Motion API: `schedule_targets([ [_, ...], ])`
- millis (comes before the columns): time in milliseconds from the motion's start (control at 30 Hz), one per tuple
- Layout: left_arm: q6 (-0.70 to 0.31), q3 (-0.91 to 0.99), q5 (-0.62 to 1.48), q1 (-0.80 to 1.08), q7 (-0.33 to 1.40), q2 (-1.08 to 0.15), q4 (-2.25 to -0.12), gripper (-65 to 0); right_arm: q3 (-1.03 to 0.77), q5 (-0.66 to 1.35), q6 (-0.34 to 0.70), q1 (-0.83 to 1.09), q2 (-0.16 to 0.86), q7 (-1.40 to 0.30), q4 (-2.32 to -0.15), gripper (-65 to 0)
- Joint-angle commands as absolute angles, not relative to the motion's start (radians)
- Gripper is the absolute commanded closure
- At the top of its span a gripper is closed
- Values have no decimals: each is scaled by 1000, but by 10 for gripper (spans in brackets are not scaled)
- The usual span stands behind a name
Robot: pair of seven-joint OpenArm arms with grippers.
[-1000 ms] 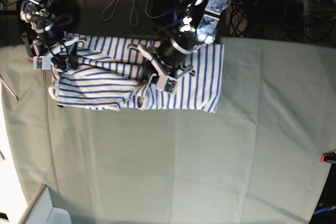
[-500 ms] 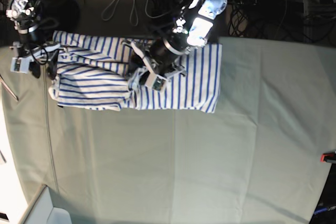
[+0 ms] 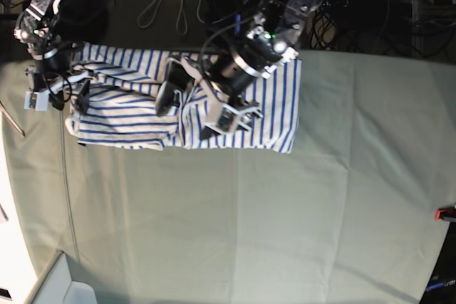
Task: Layout the t-shirt on the table in an organized manner, then fold the t-shirt properly
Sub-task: 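Grasp the strip's middle with the left gripper and fold it toward the right gripper, then release the shirt and raise the left gripper away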
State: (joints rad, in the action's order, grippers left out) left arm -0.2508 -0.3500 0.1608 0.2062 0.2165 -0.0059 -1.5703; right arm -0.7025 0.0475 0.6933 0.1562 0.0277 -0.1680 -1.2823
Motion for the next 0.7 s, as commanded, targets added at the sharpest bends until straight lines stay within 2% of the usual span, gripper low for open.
schedule_targets([
  [0, -254, -328, 166, 217, 196, -8, -1593, -518, -705, 62, 698, 157, 36, -142, -1280, -389],
  [233, -254, -51, 183, 291, 196, -8, -1595, -518, -702, 62, 698, 162, 44, -145, -1241, -387],
  [433, -259, 186, 387, 325, 196, -53, -1593, -518, -653, 62, 698, 160, 42, -145, -1201, -376],
  [533, -259, 236, 478, 335, 196, -104, -1592, -518, -608, 62, 698, 160, 59, -145, -1156, -300],
  [667, -259, 245, 567, 355, 196, -163, -1592, -518, -585, 62, 698, 166, 54, -145, -1153, -107],
])
